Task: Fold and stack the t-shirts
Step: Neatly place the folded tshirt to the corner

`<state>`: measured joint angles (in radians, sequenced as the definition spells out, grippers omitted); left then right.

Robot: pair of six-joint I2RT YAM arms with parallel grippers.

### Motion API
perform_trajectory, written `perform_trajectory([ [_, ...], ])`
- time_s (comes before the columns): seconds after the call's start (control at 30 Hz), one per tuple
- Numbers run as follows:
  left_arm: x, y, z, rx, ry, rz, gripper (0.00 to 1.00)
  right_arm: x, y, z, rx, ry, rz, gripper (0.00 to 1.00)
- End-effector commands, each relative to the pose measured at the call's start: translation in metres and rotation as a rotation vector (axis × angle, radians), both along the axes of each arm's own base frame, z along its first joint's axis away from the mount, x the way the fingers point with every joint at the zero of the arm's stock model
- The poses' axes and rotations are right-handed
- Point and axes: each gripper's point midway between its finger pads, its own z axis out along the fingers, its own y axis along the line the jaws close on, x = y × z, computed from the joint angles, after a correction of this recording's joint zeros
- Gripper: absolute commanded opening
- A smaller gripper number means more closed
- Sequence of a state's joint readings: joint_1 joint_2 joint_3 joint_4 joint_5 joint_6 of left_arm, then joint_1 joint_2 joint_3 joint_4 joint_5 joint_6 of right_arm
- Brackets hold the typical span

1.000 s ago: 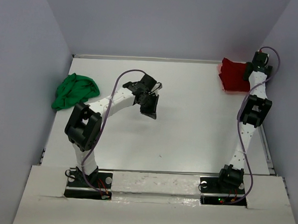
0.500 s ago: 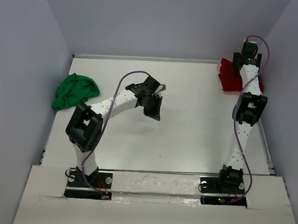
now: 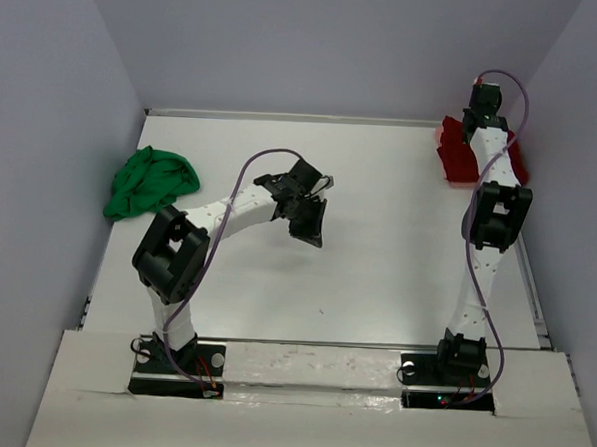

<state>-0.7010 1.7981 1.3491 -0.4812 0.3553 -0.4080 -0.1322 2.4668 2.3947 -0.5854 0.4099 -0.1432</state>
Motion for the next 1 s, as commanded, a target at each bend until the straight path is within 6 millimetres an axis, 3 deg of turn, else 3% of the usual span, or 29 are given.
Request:
perform_trajectory([
  [0.0,-0.008,-0.004,0.012,-0.051,-0.01,-0.003,0.0,-0.003,0.001,0.023,0.041,-0.059,0.0,0.0],
  [0.37,-0.012,-0.005,0.009,-0.072,-0.017,0.004,0.0,0.003,0.009,0.056,0.056,-0.129,0.047,0.0],
  [0.63,-0.017,-0.001,0.006,-0.068,-0.021,-0.012,0.0,-0.003,-0.015,0.022,0.039,-0.062,-0.01,0.0],
  [0.83,-0.018,0.003,-0.003,-0.047,-0.011,-0.022,0.0,-0.002,-0.012,0.011,0.06,-0.057,-0.012,0.0],
  [0.97,-0.016,-0.001,0.001,-0.058,-0.016,-0.023,0.0,0.0,-0.011,-0.012,0.071,-0.019,-0.001,0.0],
])
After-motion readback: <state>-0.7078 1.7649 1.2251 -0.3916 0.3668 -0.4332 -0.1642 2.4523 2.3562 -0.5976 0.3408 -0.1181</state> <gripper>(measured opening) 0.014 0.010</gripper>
